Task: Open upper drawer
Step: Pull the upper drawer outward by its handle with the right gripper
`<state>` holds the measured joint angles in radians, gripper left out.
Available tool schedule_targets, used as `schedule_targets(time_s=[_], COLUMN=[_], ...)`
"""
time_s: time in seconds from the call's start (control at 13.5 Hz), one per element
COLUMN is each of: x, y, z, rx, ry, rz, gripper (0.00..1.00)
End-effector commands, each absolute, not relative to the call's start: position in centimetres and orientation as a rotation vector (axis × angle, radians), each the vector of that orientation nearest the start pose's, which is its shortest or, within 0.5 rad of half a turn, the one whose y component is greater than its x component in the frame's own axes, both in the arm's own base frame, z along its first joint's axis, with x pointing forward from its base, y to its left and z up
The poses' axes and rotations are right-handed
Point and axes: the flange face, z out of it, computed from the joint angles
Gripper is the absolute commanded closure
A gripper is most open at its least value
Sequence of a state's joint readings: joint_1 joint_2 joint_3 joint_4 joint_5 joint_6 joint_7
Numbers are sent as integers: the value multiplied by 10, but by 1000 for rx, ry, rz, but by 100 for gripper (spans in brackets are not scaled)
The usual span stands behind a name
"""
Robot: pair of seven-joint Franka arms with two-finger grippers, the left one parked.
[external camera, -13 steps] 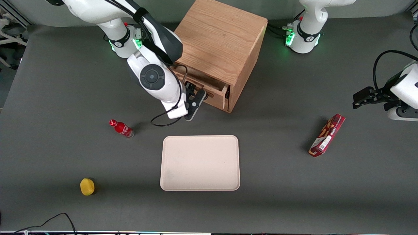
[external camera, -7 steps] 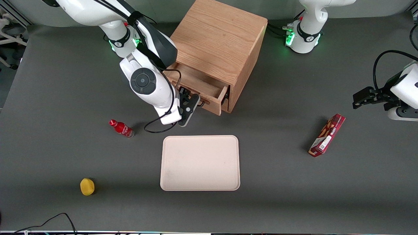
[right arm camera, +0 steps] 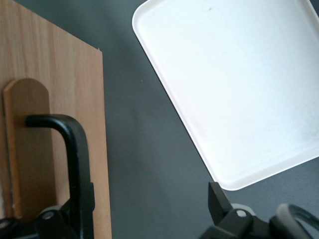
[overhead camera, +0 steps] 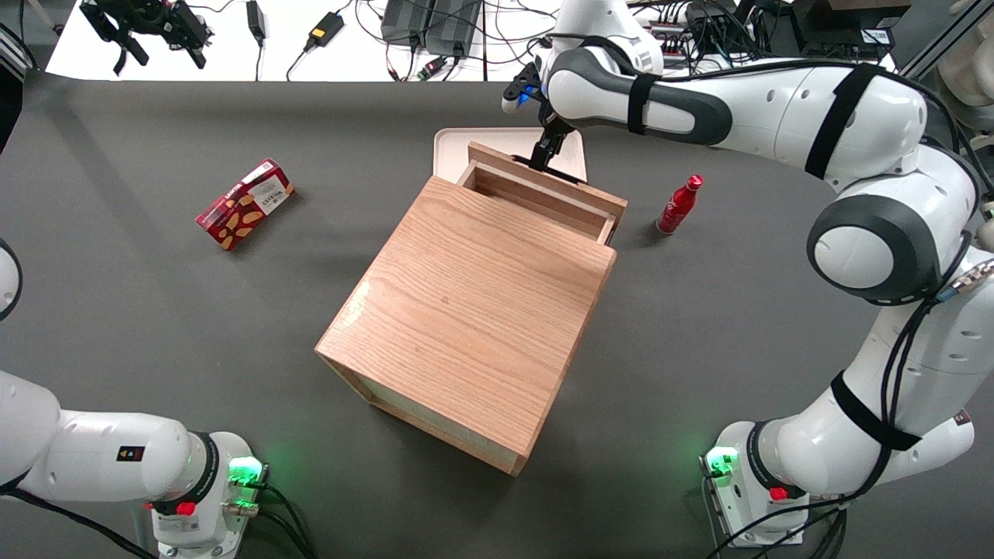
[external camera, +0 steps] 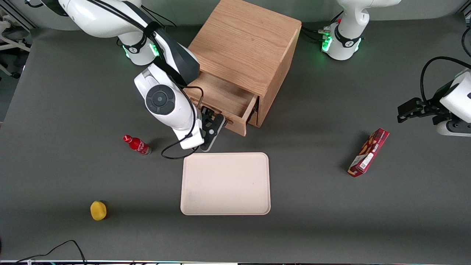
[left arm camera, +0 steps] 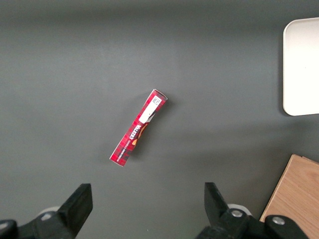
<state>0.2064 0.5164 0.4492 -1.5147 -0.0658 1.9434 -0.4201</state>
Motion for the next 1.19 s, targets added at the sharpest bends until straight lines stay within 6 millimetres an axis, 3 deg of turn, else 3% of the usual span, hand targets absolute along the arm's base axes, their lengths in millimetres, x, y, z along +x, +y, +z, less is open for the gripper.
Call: schedule_targets(time_s=[0.0,0.67,0.89,1.11], x=[592,616,627,637], y=[371,344,325,323], z=[384,388,386,386], rx=[-2578,-2578,-2606,-2589], ry=[-1550,-1586,-1573,-1597], rz=[46,8,10,-11], gripper=[0,0,0,0])
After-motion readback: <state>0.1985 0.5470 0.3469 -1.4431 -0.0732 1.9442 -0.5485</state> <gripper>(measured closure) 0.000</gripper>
